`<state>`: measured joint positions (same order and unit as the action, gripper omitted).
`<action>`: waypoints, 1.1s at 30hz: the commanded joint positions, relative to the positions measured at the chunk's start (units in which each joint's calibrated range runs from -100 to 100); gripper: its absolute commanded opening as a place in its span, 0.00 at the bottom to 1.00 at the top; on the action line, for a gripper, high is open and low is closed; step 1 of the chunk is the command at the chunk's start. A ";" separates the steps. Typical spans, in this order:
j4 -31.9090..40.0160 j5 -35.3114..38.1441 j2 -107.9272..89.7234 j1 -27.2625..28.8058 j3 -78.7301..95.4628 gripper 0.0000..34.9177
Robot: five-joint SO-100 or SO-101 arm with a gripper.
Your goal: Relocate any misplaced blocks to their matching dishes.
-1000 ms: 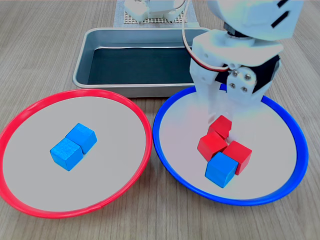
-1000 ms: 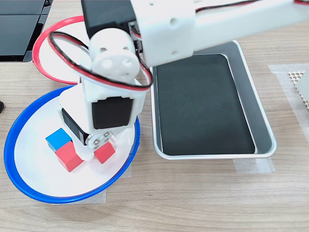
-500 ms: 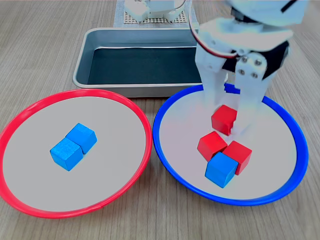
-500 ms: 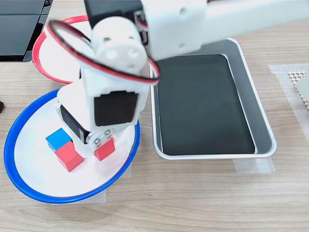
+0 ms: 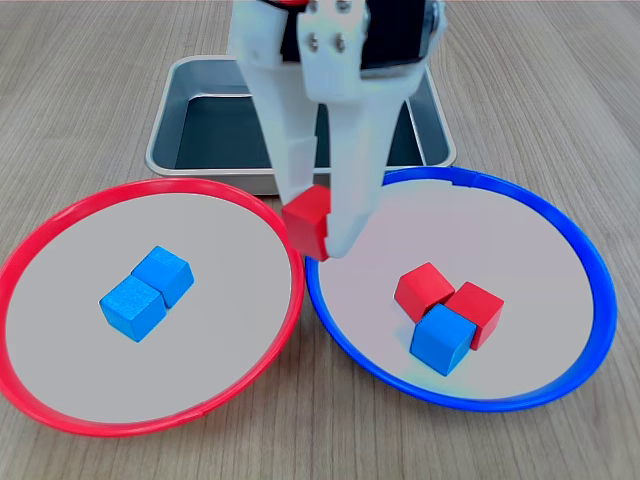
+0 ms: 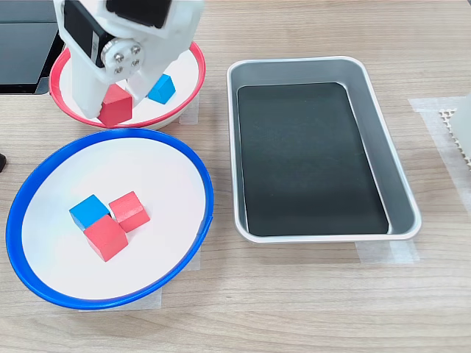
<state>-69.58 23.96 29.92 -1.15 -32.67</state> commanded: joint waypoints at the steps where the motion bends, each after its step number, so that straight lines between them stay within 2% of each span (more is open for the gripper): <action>1: 3.42 1.66 -3.87 4.30 0.67 0.01; 9: 5.07 3.37 -1.14 7.88 3.04 0.01; 30: 8.78 2.88 16.17 10.89 -13.71 0.01; 33: 8.87 4.05 16.69 11.36 -14.26 0.07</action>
<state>-61.26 27.18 47.23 9.91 -44.10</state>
